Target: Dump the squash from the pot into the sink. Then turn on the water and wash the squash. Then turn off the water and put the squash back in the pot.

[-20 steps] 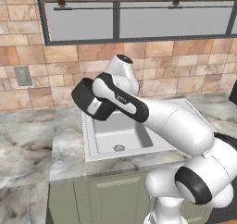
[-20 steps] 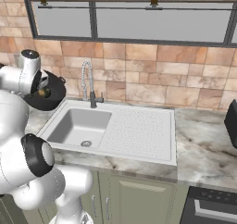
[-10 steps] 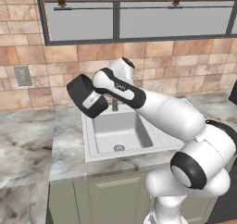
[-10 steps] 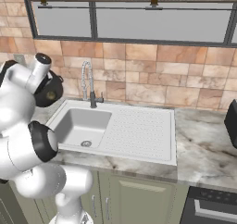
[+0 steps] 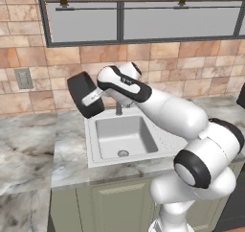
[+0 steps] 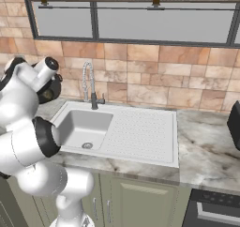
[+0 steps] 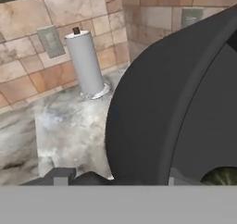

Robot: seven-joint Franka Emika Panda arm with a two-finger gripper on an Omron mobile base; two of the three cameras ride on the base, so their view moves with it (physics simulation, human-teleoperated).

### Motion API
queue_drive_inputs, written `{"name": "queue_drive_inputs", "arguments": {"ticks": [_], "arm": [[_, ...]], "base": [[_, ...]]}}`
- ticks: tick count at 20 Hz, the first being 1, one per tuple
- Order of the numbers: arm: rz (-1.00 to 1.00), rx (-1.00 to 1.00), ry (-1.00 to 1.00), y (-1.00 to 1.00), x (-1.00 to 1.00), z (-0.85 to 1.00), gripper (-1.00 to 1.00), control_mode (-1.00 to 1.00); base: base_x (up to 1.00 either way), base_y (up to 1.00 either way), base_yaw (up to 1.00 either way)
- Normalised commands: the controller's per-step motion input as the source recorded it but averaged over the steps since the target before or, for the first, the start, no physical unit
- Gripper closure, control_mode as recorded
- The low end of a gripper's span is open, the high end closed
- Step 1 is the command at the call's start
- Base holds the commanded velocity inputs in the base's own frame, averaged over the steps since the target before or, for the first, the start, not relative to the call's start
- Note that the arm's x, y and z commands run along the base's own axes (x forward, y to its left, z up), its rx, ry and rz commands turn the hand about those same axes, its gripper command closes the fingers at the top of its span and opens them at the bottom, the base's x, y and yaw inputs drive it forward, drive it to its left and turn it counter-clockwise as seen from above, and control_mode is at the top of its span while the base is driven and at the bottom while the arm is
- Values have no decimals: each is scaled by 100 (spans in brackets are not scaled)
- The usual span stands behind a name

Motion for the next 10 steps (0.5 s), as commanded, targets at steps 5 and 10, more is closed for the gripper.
{"name": "queue_drive_inputs", "arguments": {"ticks": [5, 10], "arm": [[-6, 16, 0, 0, 4, 8, 100, -100], [-9, 15, 0, 0, 3, 5, 100, -100]], "base": [[0, 0, 0], [0, 0, 0]]}}
